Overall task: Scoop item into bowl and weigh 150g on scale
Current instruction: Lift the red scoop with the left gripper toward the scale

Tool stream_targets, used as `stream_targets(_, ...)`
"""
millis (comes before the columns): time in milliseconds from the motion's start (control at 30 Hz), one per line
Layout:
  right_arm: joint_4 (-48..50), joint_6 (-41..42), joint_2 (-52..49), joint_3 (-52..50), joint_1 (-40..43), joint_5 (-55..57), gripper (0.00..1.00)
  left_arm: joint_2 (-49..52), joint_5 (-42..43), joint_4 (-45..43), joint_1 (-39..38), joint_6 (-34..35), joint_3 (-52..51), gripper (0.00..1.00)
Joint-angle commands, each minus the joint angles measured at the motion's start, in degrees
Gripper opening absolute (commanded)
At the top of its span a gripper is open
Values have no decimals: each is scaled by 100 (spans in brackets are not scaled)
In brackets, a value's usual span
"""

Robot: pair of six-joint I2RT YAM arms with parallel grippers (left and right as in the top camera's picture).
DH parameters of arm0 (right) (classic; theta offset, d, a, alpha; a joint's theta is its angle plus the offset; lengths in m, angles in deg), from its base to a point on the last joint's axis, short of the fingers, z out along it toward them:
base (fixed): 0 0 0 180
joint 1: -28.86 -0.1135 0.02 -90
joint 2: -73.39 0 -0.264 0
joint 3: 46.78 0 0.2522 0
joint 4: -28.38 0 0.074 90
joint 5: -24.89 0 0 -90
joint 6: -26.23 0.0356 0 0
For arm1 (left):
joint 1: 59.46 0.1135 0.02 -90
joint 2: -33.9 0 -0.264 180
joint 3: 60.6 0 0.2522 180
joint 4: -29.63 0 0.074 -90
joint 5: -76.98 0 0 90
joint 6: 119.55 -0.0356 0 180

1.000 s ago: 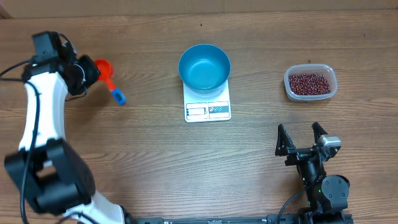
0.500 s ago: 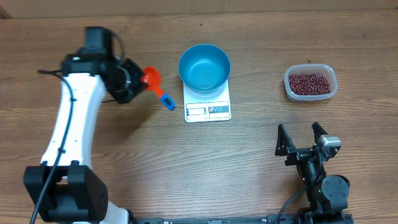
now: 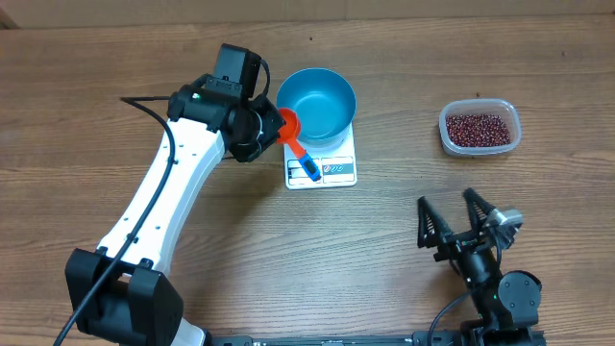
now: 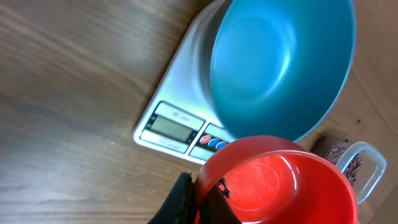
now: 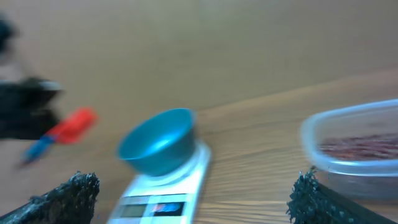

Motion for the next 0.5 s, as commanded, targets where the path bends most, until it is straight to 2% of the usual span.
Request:
stream_targets(0, 109, 896, 35, 20, -22, -949, 100, -223, -153, -103, -31, 120, 74, 4)
stream_targets(133, 63, 1412, -48, 498, -22, -1333, 100, -223, -153, -201, -33, 127, 74, 4)
stream_targets(267, 50, 1731, -505, 1003, -22, -1624, 100, -223, -155, -273, -70, 704, 74, 4)
stream_targets(467, -155, 1834, -1952, 2057, -22, -2168, 100, -223, -199, -503, -262, 1370, 74, 4)
